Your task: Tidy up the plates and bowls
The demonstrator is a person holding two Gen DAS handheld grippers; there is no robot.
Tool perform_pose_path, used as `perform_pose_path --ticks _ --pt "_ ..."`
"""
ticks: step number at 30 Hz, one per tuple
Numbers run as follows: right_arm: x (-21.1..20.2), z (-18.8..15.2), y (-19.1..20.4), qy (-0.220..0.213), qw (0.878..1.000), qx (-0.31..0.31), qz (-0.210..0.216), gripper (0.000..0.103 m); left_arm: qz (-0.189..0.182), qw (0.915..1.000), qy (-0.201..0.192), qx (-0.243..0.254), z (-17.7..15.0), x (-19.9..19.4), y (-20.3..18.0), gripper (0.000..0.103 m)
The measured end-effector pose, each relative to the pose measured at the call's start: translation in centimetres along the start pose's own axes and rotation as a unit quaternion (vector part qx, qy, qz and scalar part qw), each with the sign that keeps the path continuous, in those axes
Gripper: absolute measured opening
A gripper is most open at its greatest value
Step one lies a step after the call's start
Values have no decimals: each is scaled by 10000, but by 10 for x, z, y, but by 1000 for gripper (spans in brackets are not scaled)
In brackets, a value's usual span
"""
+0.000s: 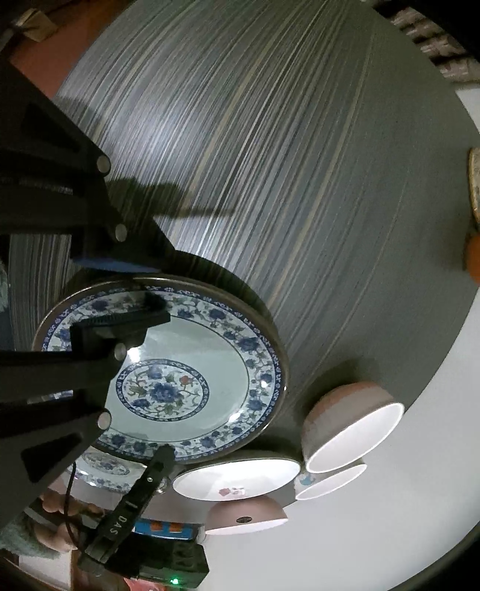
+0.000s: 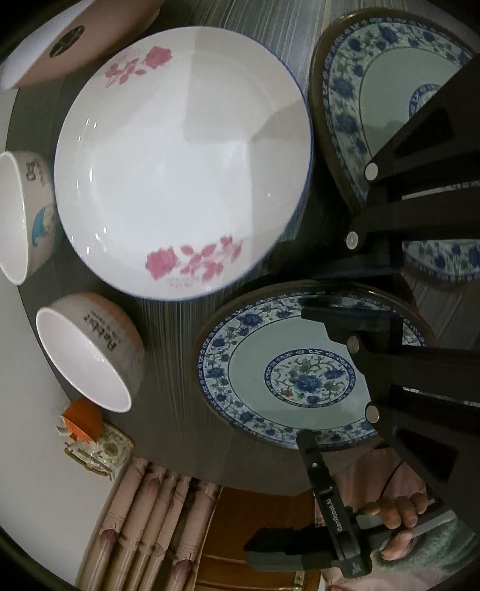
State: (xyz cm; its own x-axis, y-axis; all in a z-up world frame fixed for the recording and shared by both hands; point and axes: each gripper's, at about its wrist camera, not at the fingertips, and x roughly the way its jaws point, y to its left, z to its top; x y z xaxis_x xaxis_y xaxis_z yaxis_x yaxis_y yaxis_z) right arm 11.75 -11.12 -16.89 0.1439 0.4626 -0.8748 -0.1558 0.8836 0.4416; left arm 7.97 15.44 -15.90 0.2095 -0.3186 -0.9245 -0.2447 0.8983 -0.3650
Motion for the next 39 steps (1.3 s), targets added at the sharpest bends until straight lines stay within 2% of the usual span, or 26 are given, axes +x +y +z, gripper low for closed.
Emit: perform_pose_path --ticks 16,28,39 --pt "17 -12 44 -185 9998 -60 63 15 291 9992 -273 47 21 -18 32 19" --pt "28 -16 45 -130 9999 -4 58 15 210 9993 -295 -80 24 -7 45 20" --pt "31 -17 47 -77 10000 -62 12 17 323 9990 -304 -86 25 -5 49 23"
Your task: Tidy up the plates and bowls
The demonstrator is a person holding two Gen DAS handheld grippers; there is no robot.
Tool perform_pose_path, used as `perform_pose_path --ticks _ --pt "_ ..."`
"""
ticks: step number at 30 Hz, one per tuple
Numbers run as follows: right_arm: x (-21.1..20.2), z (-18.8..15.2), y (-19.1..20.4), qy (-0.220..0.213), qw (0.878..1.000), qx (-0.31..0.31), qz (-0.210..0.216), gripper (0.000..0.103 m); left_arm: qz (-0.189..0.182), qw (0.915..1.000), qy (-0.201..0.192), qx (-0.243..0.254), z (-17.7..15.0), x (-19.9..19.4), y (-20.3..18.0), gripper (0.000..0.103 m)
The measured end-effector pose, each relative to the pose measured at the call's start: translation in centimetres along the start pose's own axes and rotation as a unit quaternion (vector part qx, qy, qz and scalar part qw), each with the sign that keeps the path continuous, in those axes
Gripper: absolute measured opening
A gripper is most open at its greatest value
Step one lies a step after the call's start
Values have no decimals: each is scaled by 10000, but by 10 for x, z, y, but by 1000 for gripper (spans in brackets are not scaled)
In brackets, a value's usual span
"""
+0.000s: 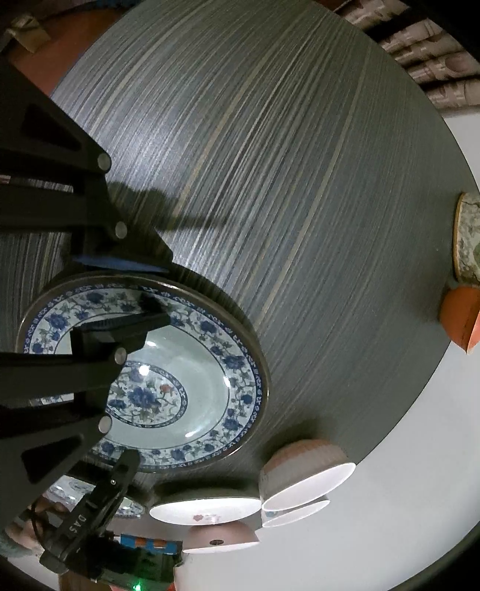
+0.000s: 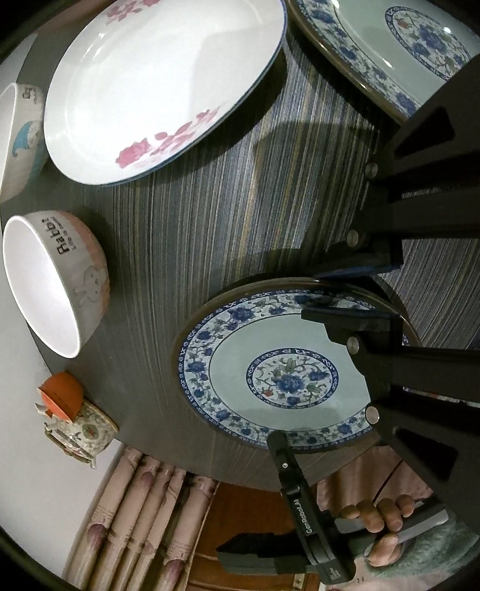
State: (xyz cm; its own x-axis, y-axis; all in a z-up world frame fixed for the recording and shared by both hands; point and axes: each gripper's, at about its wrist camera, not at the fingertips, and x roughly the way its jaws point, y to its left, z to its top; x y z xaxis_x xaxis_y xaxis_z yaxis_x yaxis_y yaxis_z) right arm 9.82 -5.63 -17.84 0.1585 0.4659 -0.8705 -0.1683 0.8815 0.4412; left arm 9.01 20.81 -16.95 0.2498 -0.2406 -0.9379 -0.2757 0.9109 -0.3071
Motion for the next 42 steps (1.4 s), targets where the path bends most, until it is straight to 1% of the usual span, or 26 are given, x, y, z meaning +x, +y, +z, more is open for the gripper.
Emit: perform_pose_path --ticks 3,5,7,10,12,14,17,20,23,27,33,36,40,42 --pt "0 0 3 10 10000 -52 -66 19 59 9998 -156 47 -2 -5 -3 23" --pt "0 -1 5 -15 9998 -139 -146 23 124 9996 -252 78 -2 -9 -5 23" --pt "-3 -1 8 -74 9994 -209 -261 33 288 9988 -378 112 -4 -14 -7 23" --pt "-8 -2 9 -168 9987 -284 -393 35 549 9964 -624 170 -8 -24 -15 25" --pt "-12 -4 8 -218 9979 -315 -525 35 686 9946 -739 253 -12 -30 -23 29" --pt "-16 -6 8 -279 9964 -353 -712 36 728 9931 -857 335 -18 -37 -34 31" --pt "-23 -9 7 -344 9950 -401 -846 37 775 9914 -944 477 -26 -42 -52 37" --pt "-31 -14 4 -413 9934 -435 -975 38 701 9907 -958 659 -36 -47 -71 37" --pt "-40 -18 0 -497 9927 -434 -1012 38 490 9925 -896 677 -42 -50 -83 37" --pt "-57 -25 -6 -677 9901 -470 -1139 38 423 9905 -947 905 -53 -52 -110 38" --pt "-86 -40 -15 -978 9836 -601 -1389 38 242 9894 -863 1145 -72 -44 -145 41" --pt "-101 -46 -23 -1090 9806 -601 -1517 38 168 9894 -745 1233 -80 -35 -156 42" --pt "-123 -54 -40 -1197 9804 -486 -1487 38 65 9888 -615 1360 -89 -29 -168 42" --pt "-132 -57 -48 -1234 9800 -455 -1491 38 115 9874 -637 1447 -94 -27 -175 42"
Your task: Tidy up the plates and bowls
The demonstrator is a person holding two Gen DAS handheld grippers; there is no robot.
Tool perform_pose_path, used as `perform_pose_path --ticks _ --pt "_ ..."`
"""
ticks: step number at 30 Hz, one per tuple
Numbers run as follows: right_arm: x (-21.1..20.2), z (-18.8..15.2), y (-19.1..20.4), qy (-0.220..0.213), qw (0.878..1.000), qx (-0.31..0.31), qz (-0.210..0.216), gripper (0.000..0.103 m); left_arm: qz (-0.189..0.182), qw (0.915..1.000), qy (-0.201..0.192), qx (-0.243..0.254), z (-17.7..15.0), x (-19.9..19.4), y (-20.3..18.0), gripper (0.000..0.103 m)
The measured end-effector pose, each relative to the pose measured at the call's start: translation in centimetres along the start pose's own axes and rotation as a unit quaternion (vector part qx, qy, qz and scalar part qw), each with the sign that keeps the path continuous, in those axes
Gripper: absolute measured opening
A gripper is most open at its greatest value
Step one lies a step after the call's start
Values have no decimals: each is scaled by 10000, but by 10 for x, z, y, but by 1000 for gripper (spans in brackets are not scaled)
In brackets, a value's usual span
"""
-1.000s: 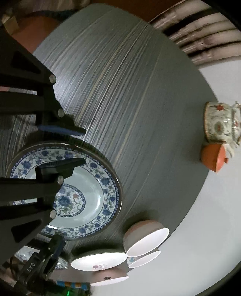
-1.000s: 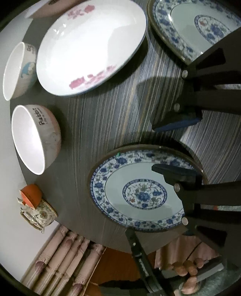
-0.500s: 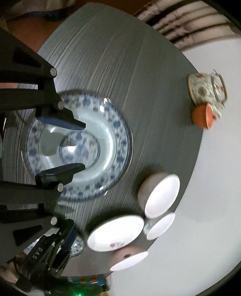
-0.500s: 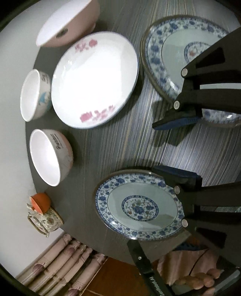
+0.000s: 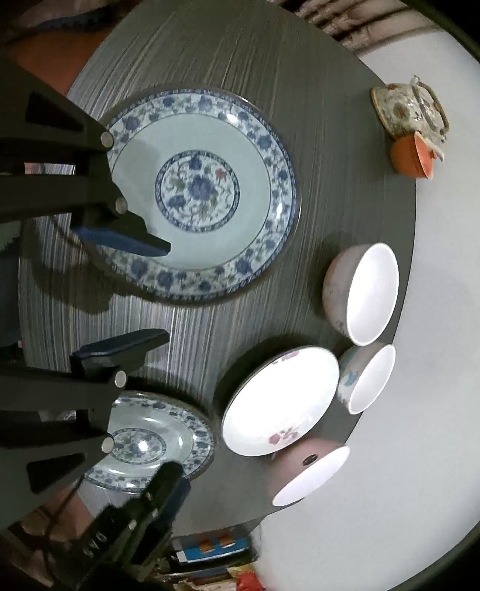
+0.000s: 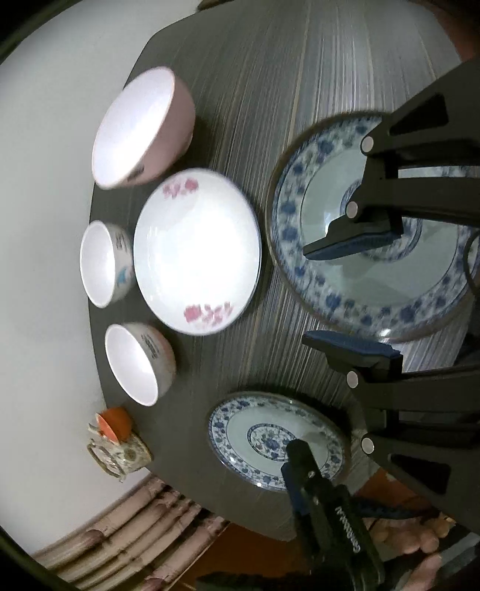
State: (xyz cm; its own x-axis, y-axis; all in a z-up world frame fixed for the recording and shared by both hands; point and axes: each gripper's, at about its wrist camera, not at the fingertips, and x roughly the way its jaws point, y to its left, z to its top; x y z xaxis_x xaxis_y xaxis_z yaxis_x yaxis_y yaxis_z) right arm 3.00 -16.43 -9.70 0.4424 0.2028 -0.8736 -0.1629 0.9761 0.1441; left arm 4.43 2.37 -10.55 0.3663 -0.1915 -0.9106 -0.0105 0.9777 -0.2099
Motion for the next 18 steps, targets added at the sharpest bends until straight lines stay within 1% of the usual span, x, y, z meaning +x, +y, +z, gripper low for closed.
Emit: perform_pose_path --ticks 2,5,7,10,16,18 --pt "-7 -4 -13 -28 10000 25 -92 38 49 9999 -14 124 -1 2 -8 42" --pt "-15 -8 -31 -49 9998 103 -138 38 43 9999 54 134 -1 8 -16 42" --pt "-18 -11 -43 -41 9997 144 -195 38 127 9998 62 172 -2 11 -21 42" --pt "-24 -18 -62 -38 9994 237 -262 38 154 9995 89 267 -4 14 -30 42" --pt "-28 -32 -101 48 9980 550 -296 38 59 9990 264 345 -10 22 -44 42" --pt "-28 -36 -112 76 9977 637 -209 38 -27 9988 335 348 -10 25 -49 42"
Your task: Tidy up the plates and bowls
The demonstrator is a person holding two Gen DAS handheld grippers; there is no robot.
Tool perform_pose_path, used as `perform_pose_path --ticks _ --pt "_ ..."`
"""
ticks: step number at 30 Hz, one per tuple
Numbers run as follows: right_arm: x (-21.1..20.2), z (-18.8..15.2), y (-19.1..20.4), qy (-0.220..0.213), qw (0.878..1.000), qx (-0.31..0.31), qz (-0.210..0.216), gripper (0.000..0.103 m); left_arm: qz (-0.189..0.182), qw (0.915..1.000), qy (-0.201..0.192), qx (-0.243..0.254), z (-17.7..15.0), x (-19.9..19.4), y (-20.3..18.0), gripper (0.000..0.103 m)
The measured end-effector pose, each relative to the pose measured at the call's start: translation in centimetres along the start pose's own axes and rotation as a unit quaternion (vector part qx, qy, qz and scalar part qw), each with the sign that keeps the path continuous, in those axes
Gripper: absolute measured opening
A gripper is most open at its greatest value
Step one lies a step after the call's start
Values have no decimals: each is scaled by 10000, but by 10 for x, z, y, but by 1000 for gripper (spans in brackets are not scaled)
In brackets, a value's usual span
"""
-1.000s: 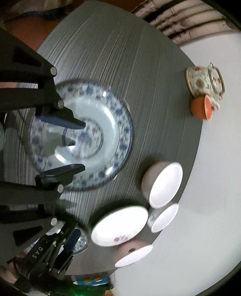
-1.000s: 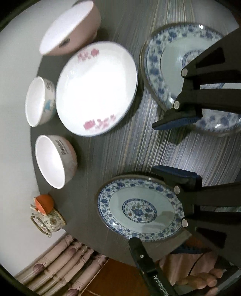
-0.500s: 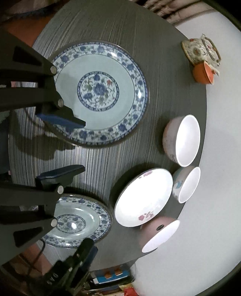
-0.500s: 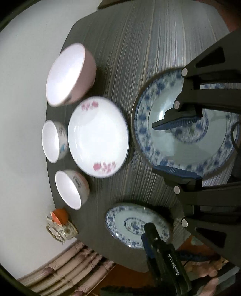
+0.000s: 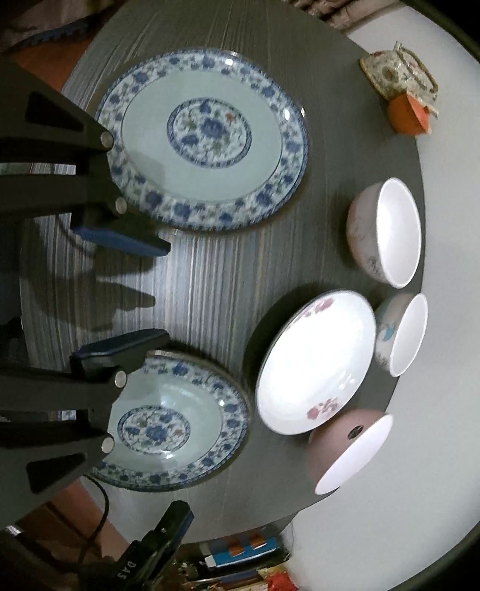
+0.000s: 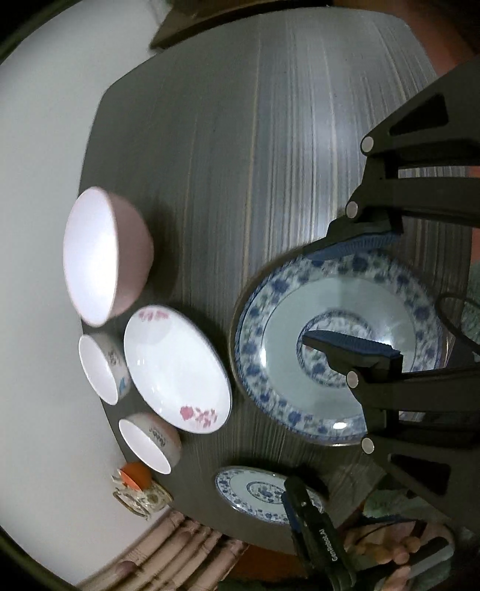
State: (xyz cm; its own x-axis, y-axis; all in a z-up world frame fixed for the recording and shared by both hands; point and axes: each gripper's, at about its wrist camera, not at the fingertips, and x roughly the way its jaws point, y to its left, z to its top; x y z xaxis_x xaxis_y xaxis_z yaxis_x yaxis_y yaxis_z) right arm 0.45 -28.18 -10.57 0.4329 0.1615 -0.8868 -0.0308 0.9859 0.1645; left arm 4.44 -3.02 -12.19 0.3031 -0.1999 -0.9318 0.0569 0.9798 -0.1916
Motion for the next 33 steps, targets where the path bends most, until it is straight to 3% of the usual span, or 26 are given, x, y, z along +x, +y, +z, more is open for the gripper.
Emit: perform_pose_path --ticks 6,17,21,33 --pt "3 -6 -28 188 9990 147 377 38 -579 9980 236 -43 -2 7 -11 42" --pt "24 -18 -67 469 9901 630 1167 37 -1279 9884 680 -460 -5 28 -7 42" --pt "36 -20 -77 625 9833 860 1477 27 -1364 9856 845 -527 -7 37 -9 42" --pt "56 -20 -72 735 9747 991 1863 24 -1473 9795 1121 -797 -6 54 -4 42"
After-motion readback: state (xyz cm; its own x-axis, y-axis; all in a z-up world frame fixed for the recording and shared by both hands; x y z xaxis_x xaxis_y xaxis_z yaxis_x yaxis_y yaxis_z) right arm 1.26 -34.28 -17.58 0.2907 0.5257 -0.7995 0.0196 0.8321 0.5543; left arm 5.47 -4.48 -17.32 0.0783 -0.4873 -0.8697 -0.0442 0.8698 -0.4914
